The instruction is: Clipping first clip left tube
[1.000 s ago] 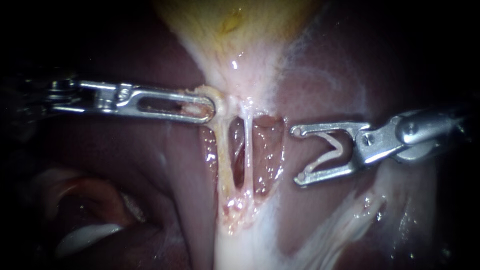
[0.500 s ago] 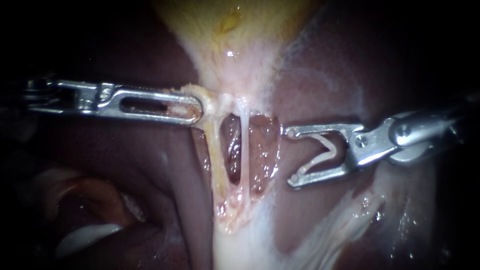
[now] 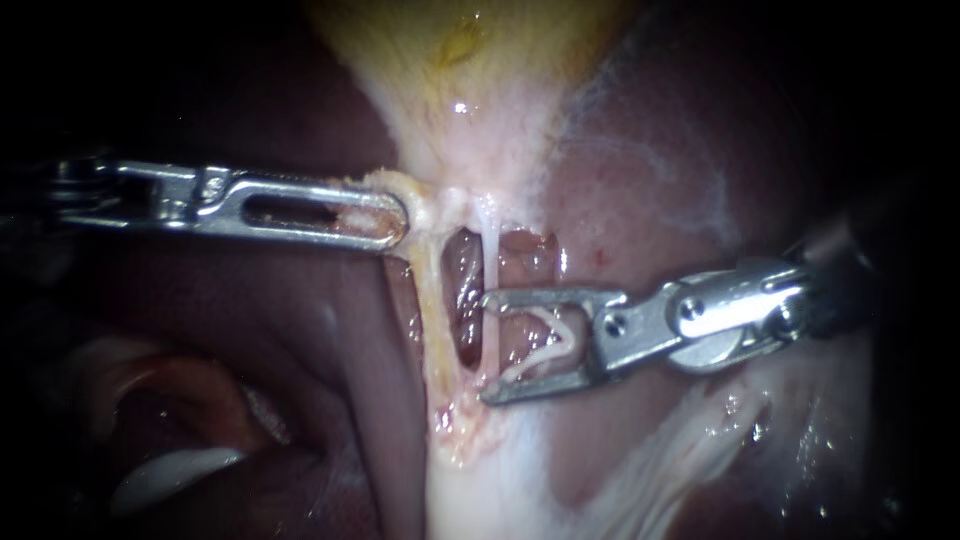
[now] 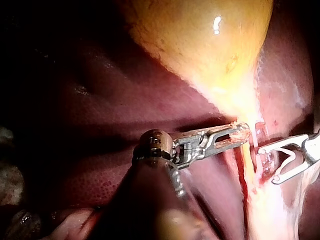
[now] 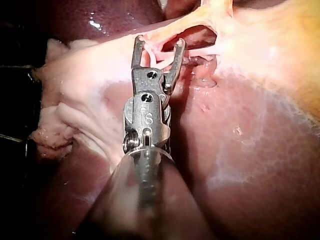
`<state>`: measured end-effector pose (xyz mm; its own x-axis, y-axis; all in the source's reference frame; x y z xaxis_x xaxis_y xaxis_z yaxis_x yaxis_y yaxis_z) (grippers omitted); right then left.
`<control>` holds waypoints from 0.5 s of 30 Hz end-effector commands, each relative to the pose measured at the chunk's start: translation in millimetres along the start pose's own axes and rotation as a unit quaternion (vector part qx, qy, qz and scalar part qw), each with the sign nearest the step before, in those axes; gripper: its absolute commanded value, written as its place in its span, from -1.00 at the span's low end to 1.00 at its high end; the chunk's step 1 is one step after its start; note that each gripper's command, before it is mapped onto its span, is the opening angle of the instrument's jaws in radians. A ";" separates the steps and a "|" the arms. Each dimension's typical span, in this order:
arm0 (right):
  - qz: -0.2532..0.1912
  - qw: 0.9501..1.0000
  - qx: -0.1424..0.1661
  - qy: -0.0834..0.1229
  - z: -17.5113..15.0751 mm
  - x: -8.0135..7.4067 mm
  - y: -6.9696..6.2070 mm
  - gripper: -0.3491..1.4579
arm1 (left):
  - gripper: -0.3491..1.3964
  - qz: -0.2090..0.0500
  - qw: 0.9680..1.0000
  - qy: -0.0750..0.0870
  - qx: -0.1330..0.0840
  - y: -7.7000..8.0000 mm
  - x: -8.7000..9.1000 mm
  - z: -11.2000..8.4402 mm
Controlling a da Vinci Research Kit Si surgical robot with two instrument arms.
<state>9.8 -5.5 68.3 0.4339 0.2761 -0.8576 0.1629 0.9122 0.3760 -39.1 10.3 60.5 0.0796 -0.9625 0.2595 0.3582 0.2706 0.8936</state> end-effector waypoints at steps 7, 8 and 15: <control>0.012 1.000 0.006 0.002 1.9 -0.3 -0.1 -0.06 | -1.00 0.000 1.000 0.000 0.000 -0.1 0.0 0.1; 0.015 1.000 0.007 0.002 2.2 -0.4 -0.2 -0.06 | -1.00 0.000 1.000 0.000 -0.001 -0.1 0.0 0.1; 0.028 0.999 0.017 0.003 4.1 -0.9 -0.3 -0.06 | -1.00 0.000 1.000 0.000 -0.001 -0.2 0.0 0.1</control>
<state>13.3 -7.3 70.6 0.4374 0.3322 -0.8357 0.1731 0.8808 0.4407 -39.3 10.3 60.4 0.0789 -0.9625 0.2595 0.3592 0.2703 0.8933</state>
